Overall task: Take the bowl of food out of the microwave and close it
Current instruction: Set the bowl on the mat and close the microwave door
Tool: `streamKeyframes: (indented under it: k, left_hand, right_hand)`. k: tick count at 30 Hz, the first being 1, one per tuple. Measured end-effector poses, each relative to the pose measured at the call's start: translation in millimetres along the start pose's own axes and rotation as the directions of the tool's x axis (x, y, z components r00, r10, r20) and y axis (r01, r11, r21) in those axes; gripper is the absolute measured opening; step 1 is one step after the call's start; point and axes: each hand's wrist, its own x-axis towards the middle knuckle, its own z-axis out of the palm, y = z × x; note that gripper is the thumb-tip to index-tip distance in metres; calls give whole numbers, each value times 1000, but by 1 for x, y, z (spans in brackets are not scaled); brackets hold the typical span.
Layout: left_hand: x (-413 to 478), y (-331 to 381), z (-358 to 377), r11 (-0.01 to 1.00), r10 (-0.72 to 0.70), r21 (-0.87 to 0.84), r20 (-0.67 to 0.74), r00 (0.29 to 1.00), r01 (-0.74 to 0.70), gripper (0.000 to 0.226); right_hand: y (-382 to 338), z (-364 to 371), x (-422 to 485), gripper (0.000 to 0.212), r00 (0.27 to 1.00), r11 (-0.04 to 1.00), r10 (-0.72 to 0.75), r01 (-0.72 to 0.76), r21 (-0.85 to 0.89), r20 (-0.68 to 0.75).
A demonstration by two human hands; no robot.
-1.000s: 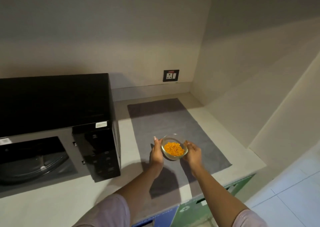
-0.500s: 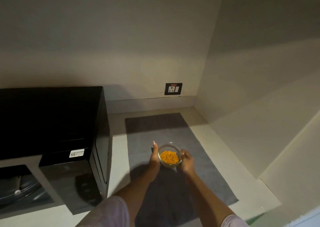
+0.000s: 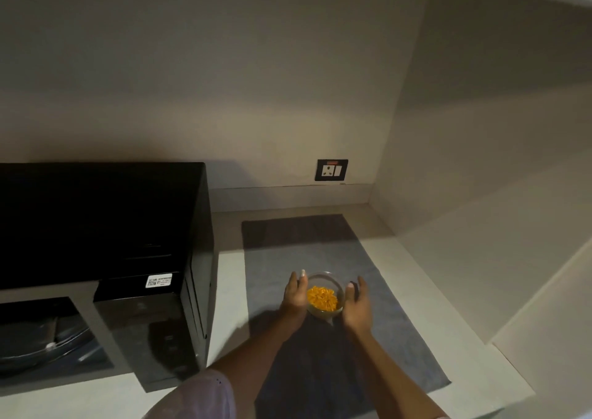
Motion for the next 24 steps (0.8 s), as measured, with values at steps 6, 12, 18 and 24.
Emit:
streamKeyframes:
  k: [6, 12, 18, 24]
  left_hand:
    - [-45, 32, -23, 991, 90, 75, 199, 976, -107, 57]
    - [-118, 85, -66, 944, 296, 32, 352, 888, -328, 65]
    - [-180, 140, -137, 818, 557, 2, 250, 792, -576, 66]
    - [-228, 170, -236, 559, 761, 453, 52, 647, -694, 56]
  right_hand:
    - [-44, 0, -22, 43, 953, 952, -301, 300, -54, -24]
    - [-110, 15, -67, 37, 802, 799, -597, 596, 83, -4]
    - [-195, 43, -143, 29, 645, 625, -762, 709, 326, 58]
    - [-252, 99, -229, 32, 501, 555, -824, 622, 552, 264]
